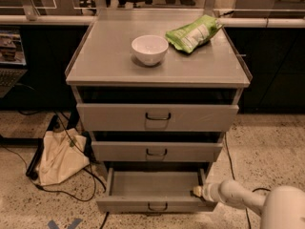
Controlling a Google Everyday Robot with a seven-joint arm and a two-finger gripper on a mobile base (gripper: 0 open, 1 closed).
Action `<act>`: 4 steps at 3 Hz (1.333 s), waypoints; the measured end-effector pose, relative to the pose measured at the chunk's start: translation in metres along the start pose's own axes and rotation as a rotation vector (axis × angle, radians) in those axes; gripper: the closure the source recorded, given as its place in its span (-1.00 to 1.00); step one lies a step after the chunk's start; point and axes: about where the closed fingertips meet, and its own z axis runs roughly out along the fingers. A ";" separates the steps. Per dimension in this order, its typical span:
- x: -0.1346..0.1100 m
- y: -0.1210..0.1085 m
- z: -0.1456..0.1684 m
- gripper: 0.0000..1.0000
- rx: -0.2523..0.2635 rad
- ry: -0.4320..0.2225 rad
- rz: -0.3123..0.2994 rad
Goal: Open bottom drawer
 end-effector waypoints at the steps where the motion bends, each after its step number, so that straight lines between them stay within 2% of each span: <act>1: 0.024 0.002 -0.001 1.00 -0.014 -0.007 0.046; 2: 0.024 0.002 -0.001 1.00 -0.014 -0.007 0.046; 3: 0.015 0.006 -0.019 1.00 -0.002 -0.076 0.026; 4: -0.008 0.016 -0.043 1.00 0.037 -0.165 -0.026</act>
Offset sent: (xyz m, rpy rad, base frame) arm -0.0641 -0.0087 -0.0112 0.0827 0.0124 -0.1036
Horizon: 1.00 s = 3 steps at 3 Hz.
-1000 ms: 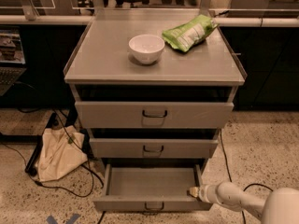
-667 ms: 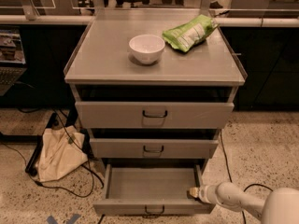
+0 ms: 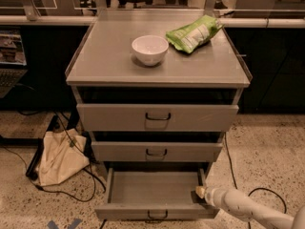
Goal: Open bottom drawer
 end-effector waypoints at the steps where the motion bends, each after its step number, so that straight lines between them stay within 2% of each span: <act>1: -0.017 0.011 -0.022 0.93 0.036 -0.099 -0.040; 3: -0.017 0.011 -0.022 0.01 0.037 -0.100 -0.040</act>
Offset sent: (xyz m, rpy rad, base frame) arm 0.0005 -0.0003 0.0264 -0.0288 -0.0876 -0.0170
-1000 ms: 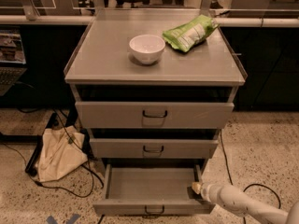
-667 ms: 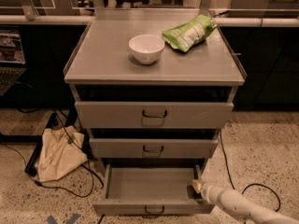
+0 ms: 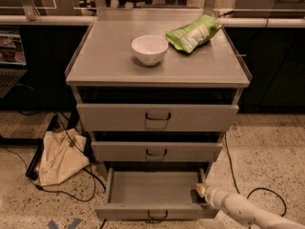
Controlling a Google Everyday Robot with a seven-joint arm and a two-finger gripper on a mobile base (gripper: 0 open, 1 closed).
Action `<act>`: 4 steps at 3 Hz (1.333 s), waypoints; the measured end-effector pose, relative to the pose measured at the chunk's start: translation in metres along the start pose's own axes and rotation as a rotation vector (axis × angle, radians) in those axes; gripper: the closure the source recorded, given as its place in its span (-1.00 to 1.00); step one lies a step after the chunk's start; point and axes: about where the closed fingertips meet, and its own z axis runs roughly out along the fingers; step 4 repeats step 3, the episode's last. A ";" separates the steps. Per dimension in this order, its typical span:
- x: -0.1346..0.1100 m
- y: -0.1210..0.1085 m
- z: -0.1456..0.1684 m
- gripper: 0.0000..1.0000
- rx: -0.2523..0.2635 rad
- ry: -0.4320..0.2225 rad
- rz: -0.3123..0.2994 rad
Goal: Open bottom drawer
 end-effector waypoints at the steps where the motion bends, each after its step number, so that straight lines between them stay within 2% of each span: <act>1: 0.000 0.000 0.000 -0.61 0.000 0.000 0.000; 2: 0.000 0.000 0.000 -1.00 0.000 0.000 0.000; 4: 0.000 0.000 0.000 -1.00 0.000 0.000 0.000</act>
Offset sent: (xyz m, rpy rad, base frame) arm 0.0000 0.0000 0.0000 0.0000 0.0000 0.0000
